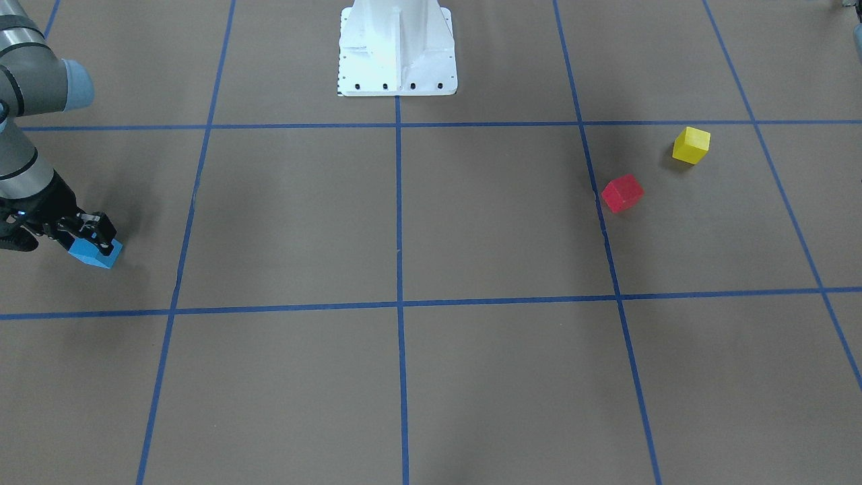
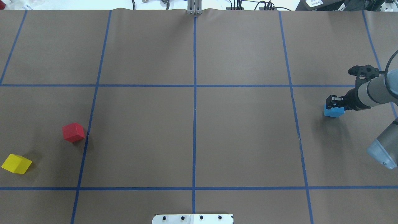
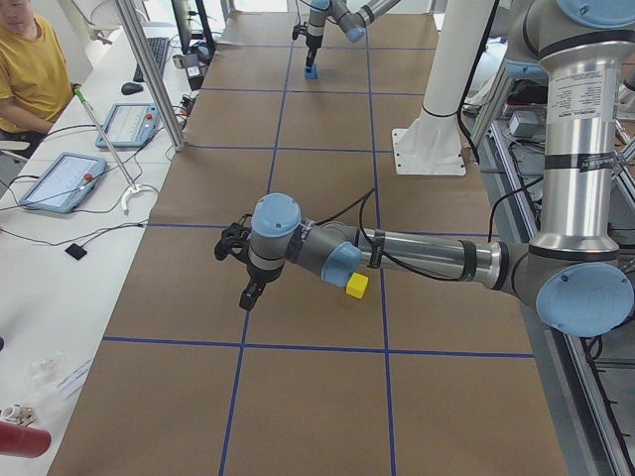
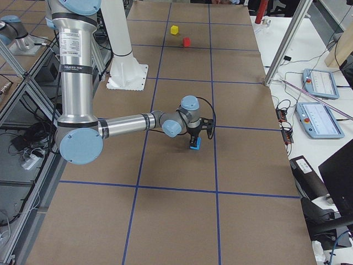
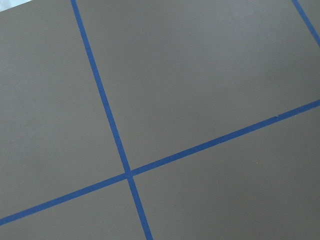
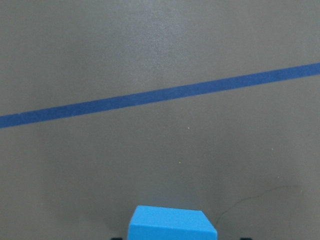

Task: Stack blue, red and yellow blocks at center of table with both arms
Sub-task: 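Carry the blue cube with the right gripper to the table center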

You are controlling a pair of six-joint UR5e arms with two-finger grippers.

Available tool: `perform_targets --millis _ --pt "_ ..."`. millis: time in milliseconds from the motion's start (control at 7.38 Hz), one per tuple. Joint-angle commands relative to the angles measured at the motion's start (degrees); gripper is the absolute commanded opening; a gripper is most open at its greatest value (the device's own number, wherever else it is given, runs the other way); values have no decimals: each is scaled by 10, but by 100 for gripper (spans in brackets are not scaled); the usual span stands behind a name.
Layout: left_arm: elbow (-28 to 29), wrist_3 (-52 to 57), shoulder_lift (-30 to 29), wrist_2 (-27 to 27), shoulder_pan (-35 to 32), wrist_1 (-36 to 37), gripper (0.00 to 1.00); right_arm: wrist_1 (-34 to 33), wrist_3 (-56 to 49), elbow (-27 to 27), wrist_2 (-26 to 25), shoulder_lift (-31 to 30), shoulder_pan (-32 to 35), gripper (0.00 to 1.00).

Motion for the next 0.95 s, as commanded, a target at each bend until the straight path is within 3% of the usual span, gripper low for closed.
perform_targets --millis 0,271,812 --pt "0 0 0 0 0 0 100 -20 -2 8 6 40 0 0" --pt "0 -1 1 0 0 0 100 -127 -5 7 9 157 -15 0" --pt "0 -1 0 0 0 0 100 -191 4 -38 -3 336 -114 0"
